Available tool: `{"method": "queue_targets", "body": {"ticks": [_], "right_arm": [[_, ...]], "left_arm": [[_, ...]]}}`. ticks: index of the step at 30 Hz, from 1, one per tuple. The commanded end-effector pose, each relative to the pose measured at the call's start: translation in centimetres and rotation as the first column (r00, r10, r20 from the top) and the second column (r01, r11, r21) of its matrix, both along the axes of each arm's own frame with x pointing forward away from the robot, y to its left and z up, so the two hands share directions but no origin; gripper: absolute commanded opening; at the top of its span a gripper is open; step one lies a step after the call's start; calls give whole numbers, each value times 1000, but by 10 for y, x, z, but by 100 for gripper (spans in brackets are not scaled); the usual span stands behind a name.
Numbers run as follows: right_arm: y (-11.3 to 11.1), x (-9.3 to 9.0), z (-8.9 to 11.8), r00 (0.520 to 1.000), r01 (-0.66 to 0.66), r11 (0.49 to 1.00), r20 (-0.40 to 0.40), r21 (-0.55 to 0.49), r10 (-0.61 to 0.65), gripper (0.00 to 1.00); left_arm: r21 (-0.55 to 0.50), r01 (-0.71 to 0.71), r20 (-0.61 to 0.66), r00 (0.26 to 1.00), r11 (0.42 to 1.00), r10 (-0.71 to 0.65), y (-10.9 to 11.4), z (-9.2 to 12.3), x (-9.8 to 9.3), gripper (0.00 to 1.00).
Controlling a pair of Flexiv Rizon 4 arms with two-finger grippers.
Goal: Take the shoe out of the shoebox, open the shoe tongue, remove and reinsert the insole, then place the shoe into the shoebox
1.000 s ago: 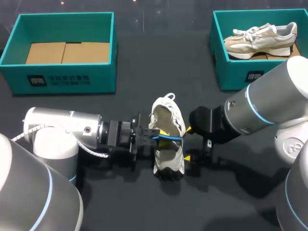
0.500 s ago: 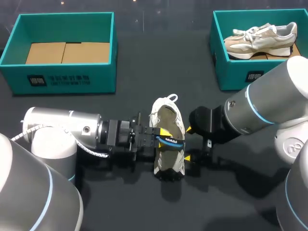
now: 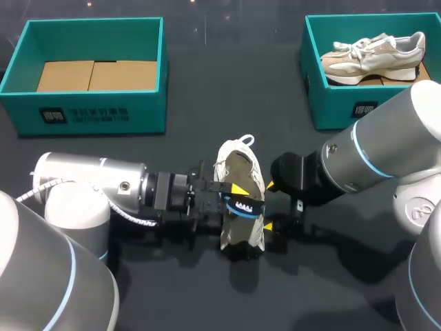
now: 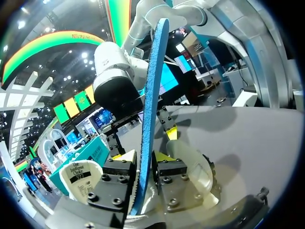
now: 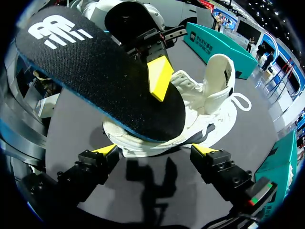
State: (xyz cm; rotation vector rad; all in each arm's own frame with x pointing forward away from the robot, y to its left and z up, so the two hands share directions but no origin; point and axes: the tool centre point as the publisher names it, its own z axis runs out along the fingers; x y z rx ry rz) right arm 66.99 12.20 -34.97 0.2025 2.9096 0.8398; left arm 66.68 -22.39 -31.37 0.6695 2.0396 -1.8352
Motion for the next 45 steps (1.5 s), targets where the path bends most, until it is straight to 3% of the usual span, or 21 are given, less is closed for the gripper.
{"method": "queue_targets", "body": {"ticks": [1,8,10,16,39,45], "right_arm": [[0,-1,0,1000,2,1000,2,-1,-2,100],[0,-1,0,1000,2,1000,2,-1,-2,100],[0,-1,0,1000,2,1000,2,-1,-2,100],[0,-1,0,1000,2,1000,2,-1,-2,100],[0,-1,0,1000,2,1000,2,-1,-2,100],[0,-1,0,1000,2,1000,2,-1,-2,100]], "left_arm": [[3,6,9,1000,1000,-6,-2,5,-5,20],[1,31,37,999,1000,-31,-8,8,-13,10],[-3,35,44,998,999,-35,-9,10,-14,0],[11,32,70,997,999,-33,-9,6,-12,0],[85,-78,85,994,993,71,5,-27,27,0],[69,-72,66,996,995,67,5,-25,23,0]]}}
